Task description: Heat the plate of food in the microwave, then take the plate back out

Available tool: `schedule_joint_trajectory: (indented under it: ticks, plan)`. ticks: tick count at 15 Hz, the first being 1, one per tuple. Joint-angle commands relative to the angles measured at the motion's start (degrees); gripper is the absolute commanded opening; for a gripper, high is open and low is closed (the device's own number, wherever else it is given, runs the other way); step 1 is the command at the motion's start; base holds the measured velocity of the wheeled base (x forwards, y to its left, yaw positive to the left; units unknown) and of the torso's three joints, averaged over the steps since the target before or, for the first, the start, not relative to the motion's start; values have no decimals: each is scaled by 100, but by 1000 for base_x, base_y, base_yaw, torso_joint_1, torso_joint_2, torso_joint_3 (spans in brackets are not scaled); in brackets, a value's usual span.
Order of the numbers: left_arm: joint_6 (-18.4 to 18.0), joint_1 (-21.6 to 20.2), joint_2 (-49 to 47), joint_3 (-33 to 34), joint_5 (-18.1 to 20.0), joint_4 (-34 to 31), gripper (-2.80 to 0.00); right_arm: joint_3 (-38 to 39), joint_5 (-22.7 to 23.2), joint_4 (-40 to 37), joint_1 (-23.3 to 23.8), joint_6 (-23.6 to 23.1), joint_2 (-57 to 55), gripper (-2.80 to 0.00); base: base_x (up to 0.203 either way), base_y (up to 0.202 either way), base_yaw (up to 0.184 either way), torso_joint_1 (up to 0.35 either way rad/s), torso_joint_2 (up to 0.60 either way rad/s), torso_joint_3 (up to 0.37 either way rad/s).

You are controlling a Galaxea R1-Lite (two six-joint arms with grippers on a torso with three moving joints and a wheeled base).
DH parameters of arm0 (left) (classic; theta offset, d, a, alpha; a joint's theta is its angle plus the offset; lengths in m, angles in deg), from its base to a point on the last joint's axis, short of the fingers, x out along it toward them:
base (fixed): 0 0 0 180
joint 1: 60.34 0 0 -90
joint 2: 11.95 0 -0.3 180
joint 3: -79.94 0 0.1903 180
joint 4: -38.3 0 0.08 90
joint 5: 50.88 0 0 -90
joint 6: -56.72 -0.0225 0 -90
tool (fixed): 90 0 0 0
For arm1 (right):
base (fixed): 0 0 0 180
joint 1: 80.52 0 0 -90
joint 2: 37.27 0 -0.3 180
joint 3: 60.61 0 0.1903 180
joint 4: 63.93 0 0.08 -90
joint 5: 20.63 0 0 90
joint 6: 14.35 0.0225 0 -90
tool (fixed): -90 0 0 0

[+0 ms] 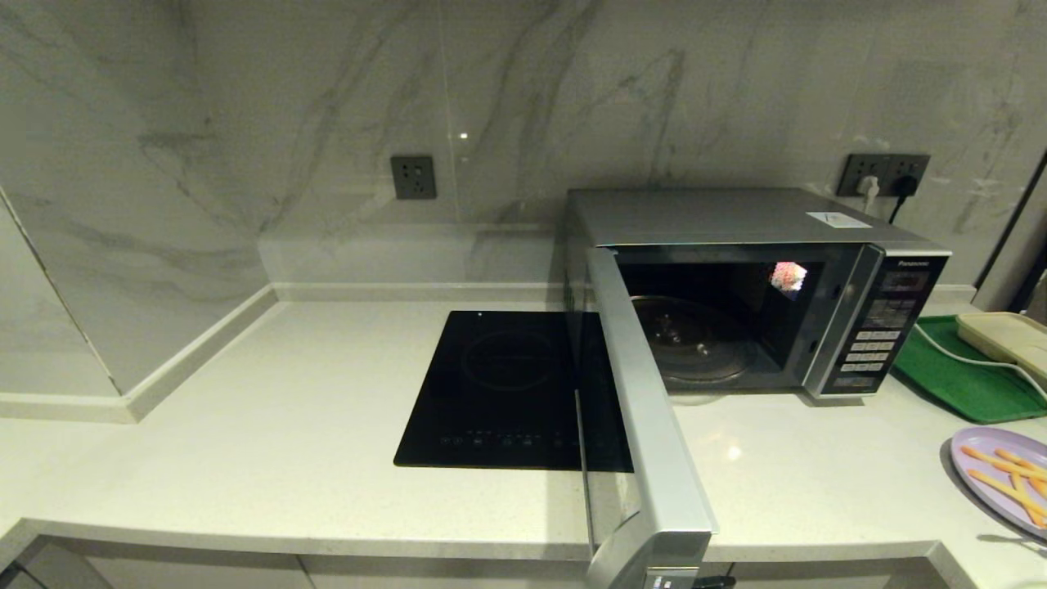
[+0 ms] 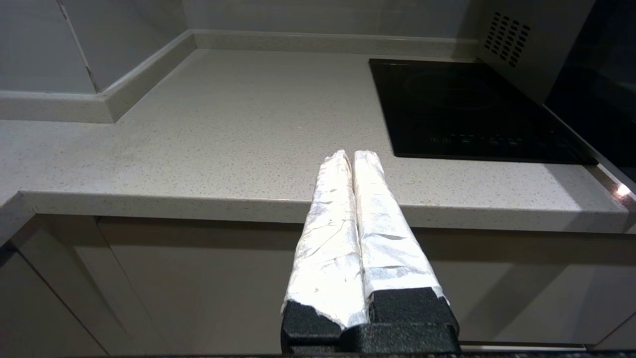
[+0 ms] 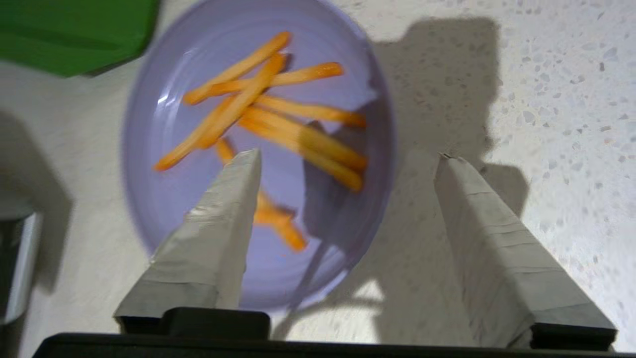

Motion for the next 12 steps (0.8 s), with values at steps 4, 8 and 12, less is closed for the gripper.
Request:
schedule_joint_trajectory:
  ticks: [4,8,12]
  plan:
    - [5,-2,9,1,-4,2,-280,465,841,-848,-10,-311,2101,0,0,0,0,0,0,0]
    - [5,-2,9,1,-4,2,-280,314,1839,-3070,-24,-883,4020,-280,0,0,0,0,0,0]
    - [5,-2,0,1,-4,2,-280,-371,2450,-5409,-97,-1532,5382,-280,0,0,0,0,0,0]
